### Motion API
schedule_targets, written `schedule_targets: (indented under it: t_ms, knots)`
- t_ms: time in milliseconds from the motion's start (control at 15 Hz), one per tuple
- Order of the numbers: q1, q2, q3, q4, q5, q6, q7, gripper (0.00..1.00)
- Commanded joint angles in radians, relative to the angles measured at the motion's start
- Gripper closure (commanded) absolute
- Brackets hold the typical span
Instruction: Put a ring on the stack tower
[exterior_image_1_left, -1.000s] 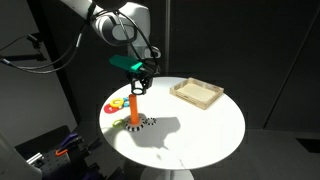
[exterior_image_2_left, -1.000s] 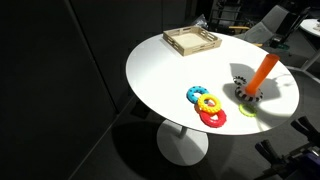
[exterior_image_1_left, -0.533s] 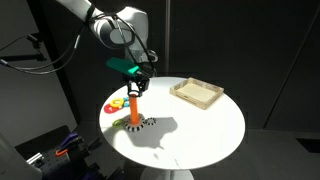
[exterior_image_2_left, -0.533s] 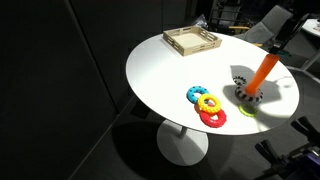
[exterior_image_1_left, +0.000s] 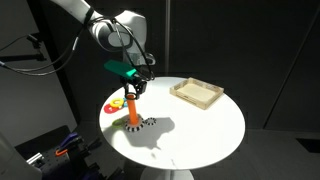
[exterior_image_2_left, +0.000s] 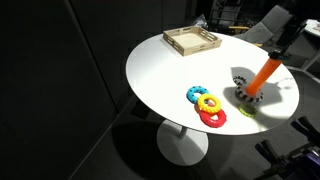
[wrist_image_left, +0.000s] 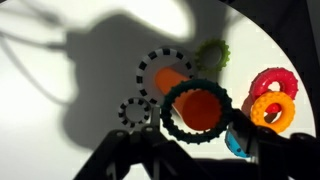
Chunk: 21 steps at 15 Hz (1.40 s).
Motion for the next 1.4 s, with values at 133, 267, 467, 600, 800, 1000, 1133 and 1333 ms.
schedule_targets:
  t_ms: [133, 267, 467, 600, 800, 1000, 1133, 1333]
  knots:
    - [0.008, -0.02, 0.008, -0.026, -0.011, 0.008, -0.017, 0.55]
    - [0.011, -0.023, 0.012, -0.026, -0.028, 0.013, -0.01, 0.55]
    - [0.016, -0.028, 0.019, -0.028, -0.096, 0.04, 0.008, 0.55]
    - [0.018, -0.032, 0.023, -0.032, -0.145, 0.064, 0.018, 0.55]
    - [0.019, -0.035, 0.026, -0.039, -0.177, 0.088, 0.019, 0.55]
    - [0.019, -0.038, 0.026, -0.047, -0.166, 0.09, 0.013, 0.55]
    - [0.019, -0.039, 0.027, -0.051, -0.161, 0.087, 0.012, 0.55]
    - [0.018, -0.04, 0.026, -0.057, -0.156, 0.081, 0.011, 0.51]
